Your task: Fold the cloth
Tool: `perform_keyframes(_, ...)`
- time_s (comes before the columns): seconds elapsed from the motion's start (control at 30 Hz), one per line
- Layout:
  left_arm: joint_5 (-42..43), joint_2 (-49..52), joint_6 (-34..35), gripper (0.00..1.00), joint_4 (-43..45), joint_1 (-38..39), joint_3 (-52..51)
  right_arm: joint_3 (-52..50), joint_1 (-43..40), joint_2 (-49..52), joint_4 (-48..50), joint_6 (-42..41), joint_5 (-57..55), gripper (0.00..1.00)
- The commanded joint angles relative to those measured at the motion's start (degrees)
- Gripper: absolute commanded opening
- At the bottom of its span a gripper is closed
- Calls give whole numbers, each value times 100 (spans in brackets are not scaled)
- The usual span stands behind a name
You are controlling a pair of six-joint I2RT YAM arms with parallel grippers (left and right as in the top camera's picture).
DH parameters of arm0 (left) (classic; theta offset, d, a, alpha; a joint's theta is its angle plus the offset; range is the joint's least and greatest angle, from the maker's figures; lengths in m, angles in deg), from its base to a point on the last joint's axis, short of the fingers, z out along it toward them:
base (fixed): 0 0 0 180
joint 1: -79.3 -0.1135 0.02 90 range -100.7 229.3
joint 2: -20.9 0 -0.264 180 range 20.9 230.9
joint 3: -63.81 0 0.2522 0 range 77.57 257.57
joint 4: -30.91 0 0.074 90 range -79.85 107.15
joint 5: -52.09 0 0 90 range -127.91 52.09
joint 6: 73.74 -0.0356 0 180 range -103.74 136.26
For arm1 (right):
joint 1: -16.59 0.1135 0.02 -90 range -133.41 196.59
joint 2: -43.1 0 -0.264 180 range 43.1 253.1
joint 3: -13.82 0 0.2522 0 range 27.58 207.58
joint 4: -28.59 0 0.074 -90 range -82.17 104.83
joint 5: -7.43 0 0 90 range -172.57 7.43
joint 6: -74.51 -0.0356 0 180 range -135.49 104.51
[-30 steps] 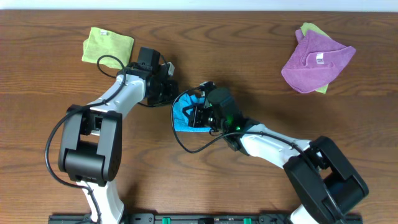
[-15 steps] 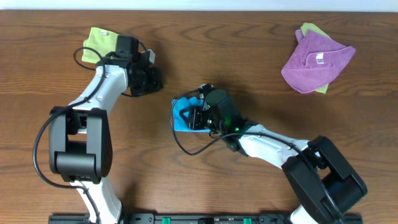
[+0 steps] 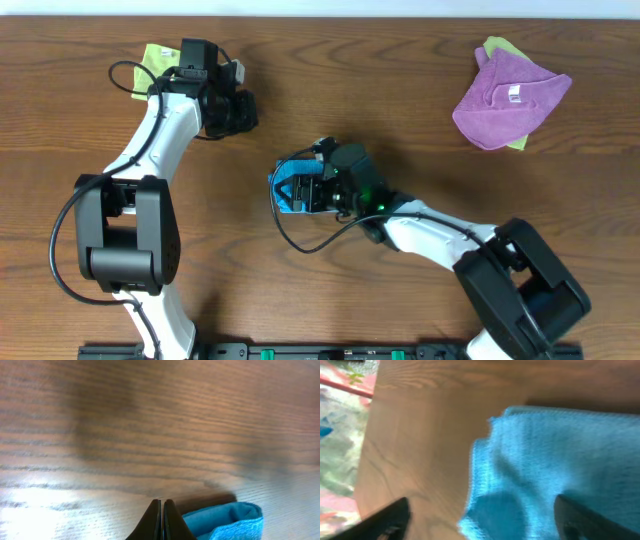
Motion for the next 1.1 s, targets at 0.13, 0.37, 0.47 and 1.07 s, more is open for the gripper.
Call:
perform_keyframes(0.13,-232,-256,-229,64,-428,-258,111,96,-791,-999,-1130,857,-332,99)
perform_keyframes(0.37,367,-466,-225,95,-704,-542,111,96,-1493,-2330,-2323,1626,-153,99)
perform_keyframes(0.47,553,-472,-229,95,-870,-564,109,96,-1727,-2911,-3049,1731,-173,99)
perform_keyframes(1.07,2039,-474,-334,95,-1106,-533,-1167,-573,-3305,-7801,-7689,2015,-920,99)
